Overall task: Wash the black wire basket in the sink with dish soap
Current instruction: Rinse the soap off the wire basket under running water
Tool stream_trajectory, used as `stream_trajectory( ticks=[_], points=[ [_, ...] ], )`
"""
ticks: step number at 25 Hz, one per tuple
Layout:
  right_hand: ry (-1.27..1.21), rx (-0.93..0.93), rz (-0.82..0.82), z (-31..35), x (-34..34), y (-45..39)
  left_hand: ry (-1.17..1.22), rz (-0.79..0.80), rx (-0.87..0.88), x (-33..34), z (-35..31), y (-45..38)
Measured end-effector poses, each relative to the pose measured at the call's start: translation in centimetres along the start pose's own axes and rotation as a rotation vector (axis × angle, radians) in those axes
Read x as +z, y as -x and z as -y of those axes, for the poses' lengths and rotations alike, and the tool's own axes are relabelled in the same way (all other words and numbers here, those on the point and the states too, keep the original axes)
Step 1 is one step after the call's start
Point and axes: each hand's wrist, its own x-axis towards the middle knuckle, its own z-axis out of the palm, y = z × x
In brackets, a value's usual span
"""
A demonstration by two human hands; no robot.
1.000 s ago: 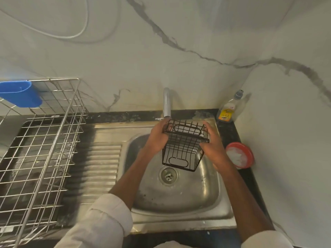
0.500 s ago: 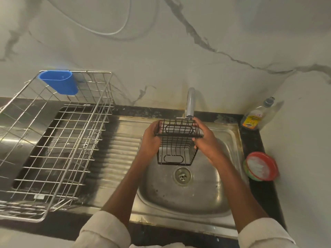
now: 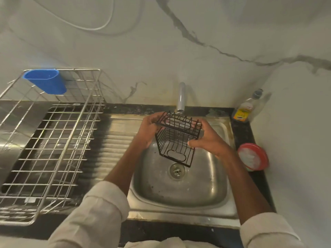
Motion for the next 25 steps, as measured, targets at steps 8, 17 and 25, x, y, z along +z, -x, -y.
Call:
stream_trajectory(
  ticks=[8,17,25],
  points=[
    [-0.104,0.018,-0.386,-1.9,-0.6,1.8,-0.124,0.102,-0.037,5.3,0.6,-4.0],
    [-0.090,-0.023,-0.531,-3.2,0.5,3.4,-0.138,0.112,-0.010,6.5,1.2,-4.2],
    [-0.339,-0.014,-0.445,-2.0,1.2,4.8,-0.341,0.188,-0.028,4.3,3.1,-2.5]
  ],
)
